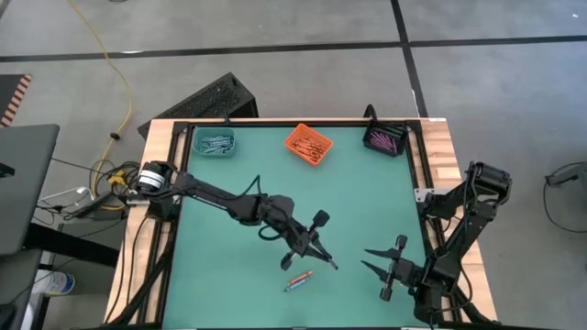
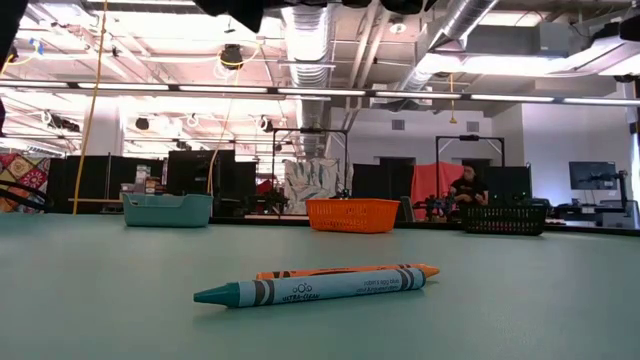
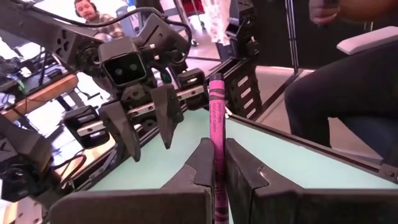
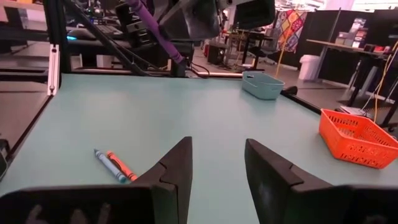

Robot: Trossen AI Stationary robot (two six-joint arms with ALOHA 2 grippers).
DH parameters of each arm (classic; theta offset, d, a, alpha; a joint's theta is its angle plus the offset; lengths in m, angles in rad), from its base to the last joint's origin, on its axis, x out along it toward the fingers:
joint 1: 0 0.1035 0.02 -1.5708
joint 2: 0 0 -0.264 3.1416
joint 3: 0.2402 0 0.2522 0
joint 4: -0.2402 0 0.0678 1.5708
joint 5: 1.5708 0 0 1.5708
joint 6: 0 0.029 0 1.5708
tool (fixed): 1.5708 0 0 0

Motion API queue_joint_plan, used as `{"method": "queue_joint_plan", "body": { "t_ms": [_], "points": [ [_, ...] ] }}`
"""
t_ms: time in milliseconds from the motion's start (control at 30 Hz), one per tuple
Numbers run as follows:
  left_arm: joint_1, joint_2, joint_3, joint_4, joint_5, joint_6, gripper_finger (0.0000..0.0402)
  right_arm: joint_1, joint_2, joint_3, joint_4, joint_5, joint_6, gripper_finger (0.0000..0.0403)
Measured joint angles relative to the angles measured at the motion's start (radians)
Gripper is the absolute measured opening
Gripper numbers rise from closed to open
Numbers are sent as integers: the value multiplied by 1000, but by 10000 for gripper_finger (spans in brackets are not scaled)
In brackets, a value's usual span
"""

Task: Sort crayons
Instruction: Put the violet crayon into the black bin

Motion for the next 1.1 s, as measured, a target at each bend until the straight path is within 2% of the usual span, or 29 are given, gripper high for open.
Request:
{"method": "queue_joint_plan", "body": {
  "t_ms": [300, 1100],
  "points": [
    [19, 0, 0, 31, 70, 8, 0, -1, 0, 0, 26, 59, -14, 142],
    [20, 0, 0, 30, 84, 12, 0, -43, 0, 0, 46, 52, -52, 142]
  ]
}}
